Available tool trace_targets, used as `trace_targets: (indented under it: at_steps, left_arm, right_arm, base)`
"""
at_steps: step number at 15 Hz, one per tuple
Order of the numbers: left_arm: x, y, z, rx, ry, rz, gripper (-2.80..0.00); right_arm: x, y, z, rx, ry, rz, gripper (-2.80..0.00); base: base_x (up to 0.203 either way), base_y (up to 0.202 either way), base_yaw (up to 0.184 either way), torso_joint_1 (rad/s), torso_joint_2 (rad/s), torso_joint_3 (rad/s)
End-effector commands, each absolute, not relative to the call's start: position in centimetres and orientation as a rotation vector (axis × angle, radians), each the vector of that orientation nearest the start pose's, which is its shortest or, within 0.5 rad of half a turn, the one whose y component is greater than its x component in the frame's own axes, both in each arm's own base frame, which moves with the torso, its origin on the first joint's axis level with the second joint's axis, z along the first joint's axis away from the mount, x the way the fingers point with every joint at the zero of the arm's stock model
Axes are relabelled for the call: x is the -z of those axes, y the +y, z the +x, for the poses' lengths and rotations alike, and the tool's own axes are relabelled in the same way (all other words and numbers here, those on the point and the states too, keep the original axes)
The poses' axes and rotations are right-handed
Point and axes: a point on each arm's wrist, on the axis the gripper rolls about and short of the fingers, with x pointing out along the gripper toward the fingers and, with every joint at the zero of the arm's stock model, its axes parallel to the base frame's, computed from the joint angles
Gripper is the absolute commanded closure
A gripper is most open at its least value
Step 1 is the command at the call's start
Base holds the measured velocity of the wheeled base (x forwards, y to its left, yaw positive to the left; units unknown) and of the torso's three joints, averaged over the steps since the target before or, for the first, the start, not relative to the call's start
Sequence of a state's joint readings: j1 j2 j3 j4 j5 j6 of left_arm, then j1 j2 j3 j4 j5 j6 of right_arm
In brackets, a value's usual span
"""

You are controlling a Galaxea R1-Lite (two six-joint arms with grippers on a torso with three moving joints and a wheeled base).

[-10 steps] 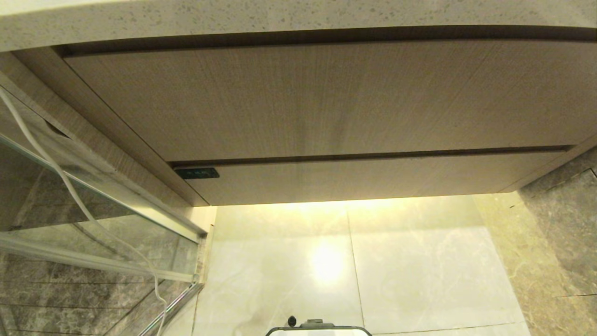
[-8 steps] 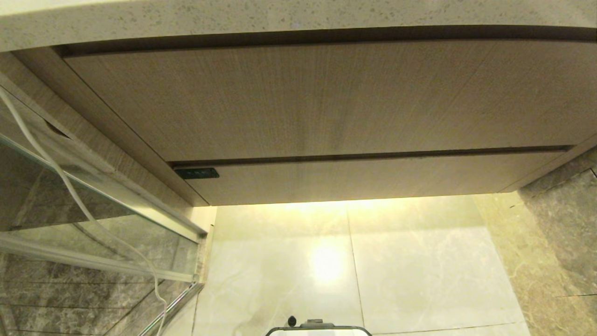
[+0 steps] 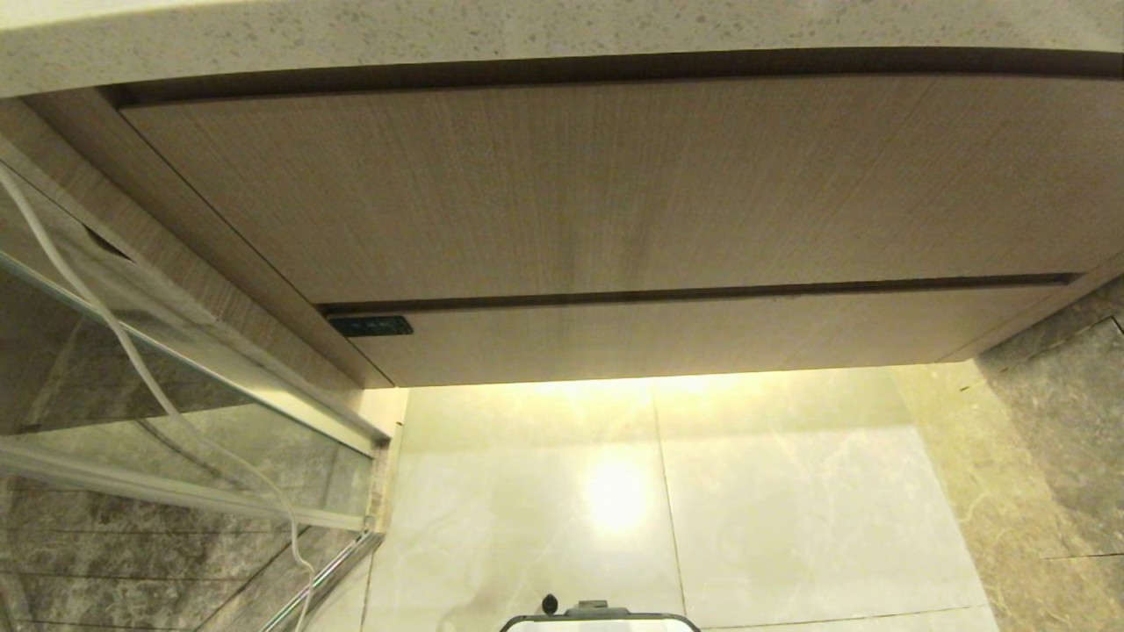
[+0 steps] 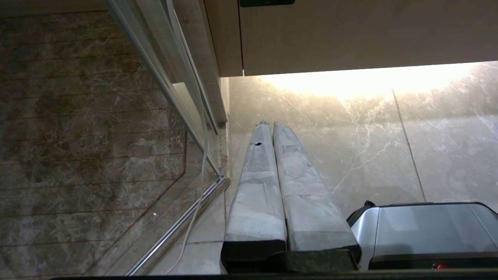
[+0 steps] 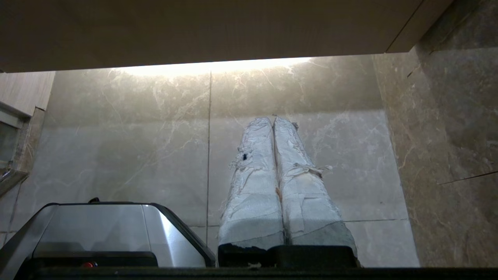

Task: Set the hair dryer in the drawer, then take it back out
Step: Pull open the drawer

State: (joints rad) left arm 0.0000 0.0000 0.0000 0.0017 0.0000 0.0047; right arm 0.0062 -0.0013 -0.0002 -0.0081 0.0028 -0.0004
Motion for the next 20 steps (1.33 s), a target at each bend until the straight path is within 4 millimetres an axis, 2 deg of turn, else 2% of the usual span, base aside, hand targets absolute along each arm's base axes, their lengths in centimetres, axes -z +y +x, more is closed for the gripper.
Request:
trace_targets:
  at_steps: [1, 3, 5, 7, 9, 12, 16, 20]
  left_arm:
    - [-7.5, 0.0, -2.3, 0.000, 0.002, 0.005, 0.00]
    - [-7.5, 0.0, -2.3, 0.000, 0.002, 0.005, 0.00]
    - [-7.5, 0.0, -2.3, 0.000, 0.002, 0.005, 0.00]
    - [-7.5, 0.0, -2.3, 0.000, 0.003, 0.005, 0.00]
    - [-7.5, 0.0, -2.3, 0.000, 0.002, 0.005, 0.00]
    - [-7.5, 0.0, -2.3, 0.000, 0.002, 0.005, 0.00]
    - [-7.5, 0.0, -2.3, 0.000, 0.002, 0.005, 0.00]
    - [-7.5, 0.0, -2.3, 0.000, 0.003, 0.005, 0.00]
  right_arm:
    - [-8.9, 0.0, -2.7, -0.026, -0.047, -0.001, 0.00]
    - [-12.9, 0.1, -3.9, -0.052, -0.107, -0.001, 0.00]
    - [-17.5, 0.1, -4.4, -0.060, -0.048, -0.001, 0.00]
    - [-20.9, 0.1, -2.9, -0.071, 0.114, 0.001, 0.00]
    - [-23.0, 0.2, -0.6, -0.119, 0.250, 0.004, 0.00]
    - [-24.0, 0.4, 3.4, -0.184, 0.429, -0.053, 0.00]
    - [-23.0, 0.6, 9.0, -0.294, 0.632, -0.314, 0.00]
    - [-21.4, 0.8, 12.3, -0.331, 0.764, -0.412, 0.00]
  base:
    - [0.000, 0.000, 0.000, 0.000, 0.00, 0.000]
    - [0.000, 0.000, 0.000, 0.000, 0.00, 0.000]
    - [0.000, 0.000, 0.000, 0.000, 0.00, 0.000]
    - [0.000, 0.000, 0.000, 0.000, 0.00, 0.000]
    - [0.000, 0.000, 0.000, 0.000, 0.00, 0.000]
    - [0.000, 0.000, 0.000, 0.000, 0.00, 0.000]
    - [0.000, 0.000, 0.000, 0.000, 0.00, 0.000]
    - [0.000, 0.000, 0.000, 0.000, 0.00, 0.000]
